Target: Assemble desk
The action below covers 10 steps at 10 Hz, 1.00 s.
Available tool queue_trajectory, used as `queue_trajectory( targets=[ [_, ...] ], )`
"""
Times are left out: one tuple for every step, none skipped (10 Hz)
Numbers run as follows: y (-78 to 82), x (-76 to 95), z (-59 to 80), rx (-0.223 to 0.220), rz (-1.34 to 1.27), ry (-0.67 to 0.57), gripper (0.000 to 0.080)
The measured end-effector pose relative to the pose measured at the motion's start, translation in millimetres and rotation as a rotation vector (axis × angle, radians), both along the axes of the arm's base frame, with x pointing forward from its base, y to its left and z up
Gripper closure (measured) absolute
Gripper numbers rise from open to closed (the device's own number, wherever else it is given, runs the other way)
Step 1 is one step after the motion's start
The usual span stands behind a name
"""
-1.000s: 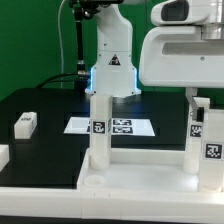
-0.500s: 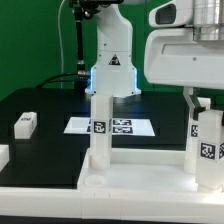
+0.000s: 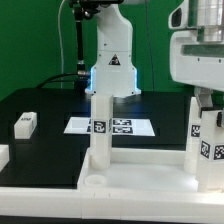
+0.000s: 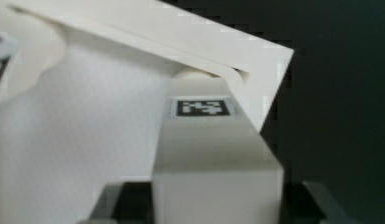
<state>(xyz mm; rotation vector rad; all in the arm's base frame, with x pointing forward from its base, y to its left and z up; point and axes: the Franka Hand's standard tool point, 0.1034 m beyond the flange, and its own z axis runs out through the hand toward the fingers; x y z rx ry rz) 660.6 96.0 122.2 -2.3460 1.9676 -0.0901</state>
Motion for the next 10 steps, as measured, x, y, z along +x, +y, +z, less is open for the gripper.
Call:
queue_trajectory(
  targets=[
    [0.2, 0.0, 0.0, 0.01, -0.068, 0.002, 0.0509],
    [0.5, 0.0, 0.0, 0.033, -0.167, 0.005, 0.0509],
    [0.6, 0.0, -0.2, 0.036, -0.18, 0.006, 0.0509],
    [1.2, 0.0, -0.4, 0.042, -0.234, 0.007, 0.0509],
    [1.2, 0.1, -0.5, 0.04, -0.214, 0.006, 0.0509],
    [1.7, -0.1, -0.6, 0.039, -0.208, 0.006, 0.0351],
    [3.4, -0.7, -1.0, 0.036, -0.168, 0.007, 0.0226],
    [4.6, -1.0, -1.2, 0.023, -0.041, 0.003, 0.0226],
    [6.6, -1.3, -1.4, 0.018, 0.027, 0.002, 0.0165],
    [7.9, -1.6, -1.5, 0.011, 0.111, -0.001, 0.0154]
  ],
)
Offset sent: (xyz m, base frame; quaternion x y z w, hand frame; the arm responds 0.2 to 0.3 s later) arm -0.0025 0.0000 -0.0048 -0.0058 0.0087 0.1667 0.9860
